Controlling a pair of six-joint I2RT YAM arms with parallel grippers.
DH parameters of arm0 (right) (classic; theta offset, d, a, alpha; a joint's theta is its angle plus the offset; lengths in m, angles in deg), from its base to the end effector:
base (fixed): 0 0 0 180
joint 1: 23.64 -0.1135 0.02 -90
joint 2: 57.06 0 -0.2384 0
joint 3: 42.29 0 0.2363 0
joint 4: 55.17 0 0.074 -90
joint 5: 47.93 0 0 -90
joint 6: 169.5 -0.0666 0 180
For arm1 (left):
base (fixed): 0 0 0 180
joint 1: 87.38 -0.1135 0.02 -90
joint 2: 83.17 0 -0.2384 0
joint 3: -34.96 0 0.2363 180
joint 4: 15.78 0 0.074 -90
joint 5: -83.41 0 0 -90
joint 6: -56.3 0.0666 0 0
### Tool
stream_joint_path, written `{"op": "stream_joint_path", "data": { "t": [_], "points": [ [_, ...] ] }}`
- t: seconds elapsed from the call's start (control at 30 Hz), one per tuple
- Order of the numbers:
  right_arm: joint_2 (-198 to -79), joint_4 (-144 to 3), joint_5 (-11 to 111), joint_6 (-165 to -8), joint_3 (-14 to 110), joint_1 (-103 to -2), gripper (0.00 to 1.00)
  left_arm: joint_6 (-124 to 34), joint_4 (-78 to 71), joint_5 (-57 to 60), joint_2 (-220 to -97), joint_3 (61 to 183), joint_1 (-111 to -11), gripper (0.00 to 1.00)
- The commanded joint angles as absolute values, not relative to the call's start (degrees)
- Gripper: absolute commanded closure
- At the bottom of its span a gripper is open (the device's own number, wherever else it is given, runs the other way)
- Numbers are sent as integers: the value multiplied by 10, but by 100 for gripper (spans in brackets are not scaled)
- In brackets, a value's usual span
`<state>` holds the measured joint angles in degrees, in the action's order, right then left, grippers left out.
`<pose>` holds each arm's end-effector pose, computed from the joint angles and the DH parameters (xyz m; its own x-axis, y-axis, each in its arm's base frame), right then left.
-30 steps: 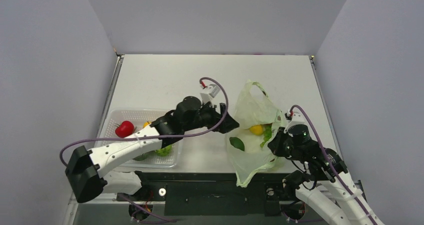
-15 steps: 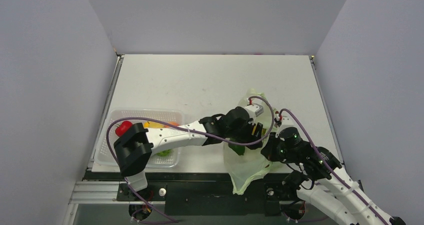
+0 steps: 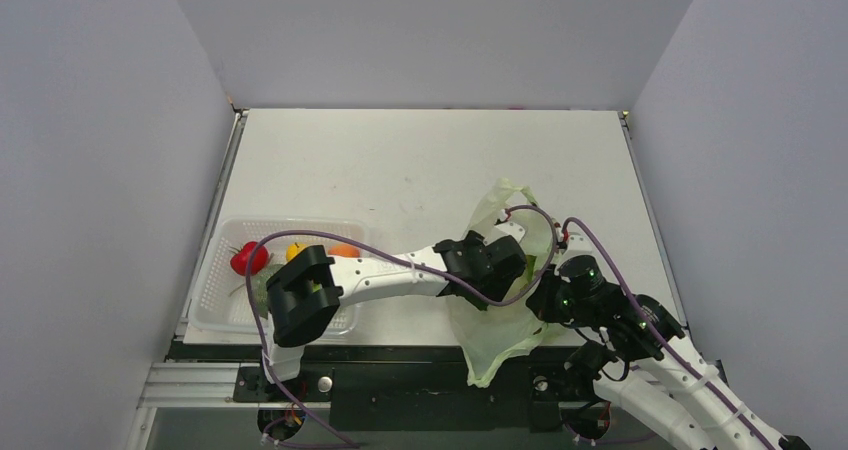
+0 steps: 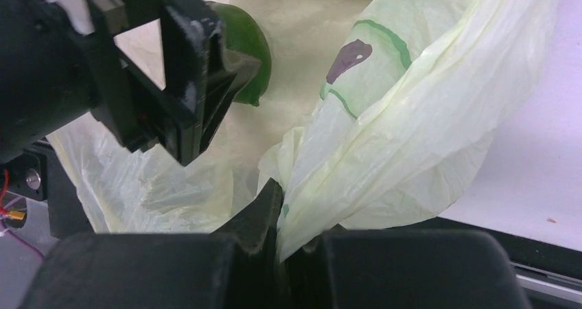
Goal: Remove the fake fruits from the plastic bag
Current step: Take out the fake fruit from the plastic bag.
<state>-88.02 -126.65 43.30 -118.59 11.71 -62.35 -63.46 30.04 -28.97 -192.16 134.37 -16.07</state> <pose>0.0976 0.0801 0.2234 -0.8544 0.1231 -0.5048 -0.1257 0.8937 0.4308 0.1546 -0.3780 0.1880 -0.6294 0.4282 -0.6485 0.5693 0.8221 -0.0098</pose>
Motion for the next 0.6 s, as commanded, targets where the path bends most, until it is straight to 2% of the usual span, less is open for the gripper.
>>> {"op": "stream_joint_path", "data": {
  "t": [0.0, 0.23, 0.33, 0.4, 0.43, 0.53, 0.57],
  "points": [
    [-891, -1238, 422, -1181, 139, -628, 100, -613, 381, -334, -1971, 1388, -150, 29],
    [-885, -1240, 406, -1186, 139, -628, 100, -622, 380, -310, -2013, 1389, -153, 26],
    [-889, -1245, 404, -1184, 145, -628, 100, -612, 354, -284, -2021, 1396, -164, 30],
    [-889, -1248, 391, -1183, 149, -629, 100, -602, 343, -271, -2027, 1417, -167, 39],
    [-888, -1250, 386, -1183, 153, -629, 100, -597, 338, -266, -2030, 1426, -167, 51],
    [-882, -1269, 353, -1185, 165, -628, 100, -589, 325, -231, -2037, 1469, -167, 65],
    [-880, -1274, 345, -1185, 172, -628, 100, -588, 318, -224, -2037, 1476, -167, 77]
  ]
}}
